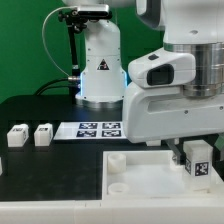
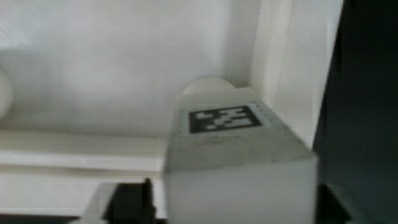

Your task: Assemble one leg

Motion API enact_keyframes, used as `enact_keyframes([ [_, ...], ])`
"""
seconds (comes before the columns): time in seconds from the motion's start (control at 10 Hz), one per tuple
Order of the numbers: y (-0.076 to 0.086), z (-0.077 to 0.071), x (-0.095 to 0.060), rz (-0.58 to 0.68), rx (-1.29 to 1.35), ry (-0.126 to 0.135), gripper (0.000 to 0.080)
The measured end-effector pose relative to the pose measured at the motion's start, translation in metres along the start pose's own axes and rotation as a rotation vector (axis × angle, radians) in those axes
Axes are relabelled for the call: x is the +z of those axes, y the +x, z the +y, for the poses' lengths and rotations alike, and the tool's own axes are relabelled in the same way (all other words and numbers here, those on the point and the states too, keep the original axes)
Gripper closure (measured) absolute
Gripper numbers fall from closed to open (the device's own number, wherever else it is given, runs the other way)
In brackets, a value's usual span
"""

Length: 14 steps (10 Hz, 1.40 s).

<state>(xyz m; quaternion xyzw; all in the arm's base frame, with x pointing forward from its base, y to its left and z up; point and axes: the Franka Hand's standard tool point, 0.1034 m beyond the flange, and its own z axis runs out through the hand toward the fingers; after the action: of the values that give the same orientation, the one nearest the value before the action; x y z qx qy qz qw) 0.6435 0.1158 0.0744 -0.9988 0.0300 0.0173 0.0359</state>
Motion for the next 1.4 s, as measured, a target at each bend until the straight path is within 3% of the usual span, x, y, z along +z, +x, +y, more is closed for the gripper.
enact_keyframes([
  [0.1, 0.0001, 0.0007, 0.0001, 0.0, 0.101, -0.001, 0.0509],
  [0.5, 0.0005, 0.0046, 0.0009, -0.006, 0.656, 0.01, 0.0509],
  [0.7, 0.0003, 0.0081, 0.0015, -0.038, 1.01, 0.05, 0.0509],
  [1.0, -0.0007, 0.0089, 0.0023, -0.043, 1.396, 0.084, 0.0508],
  [1.2, -0.001, 0.0087, 0.0029, -0.04, 1.341, 0.082, 0.0487],
  [1.3, -0.0015, 0.007, 0.0035, -0.04, 1.338, 0.081, 0.0247],
  [1.4, -0.0044, 0.0011, 0.0064, -0.023, 1.221, 0.071, 0.0247],
])
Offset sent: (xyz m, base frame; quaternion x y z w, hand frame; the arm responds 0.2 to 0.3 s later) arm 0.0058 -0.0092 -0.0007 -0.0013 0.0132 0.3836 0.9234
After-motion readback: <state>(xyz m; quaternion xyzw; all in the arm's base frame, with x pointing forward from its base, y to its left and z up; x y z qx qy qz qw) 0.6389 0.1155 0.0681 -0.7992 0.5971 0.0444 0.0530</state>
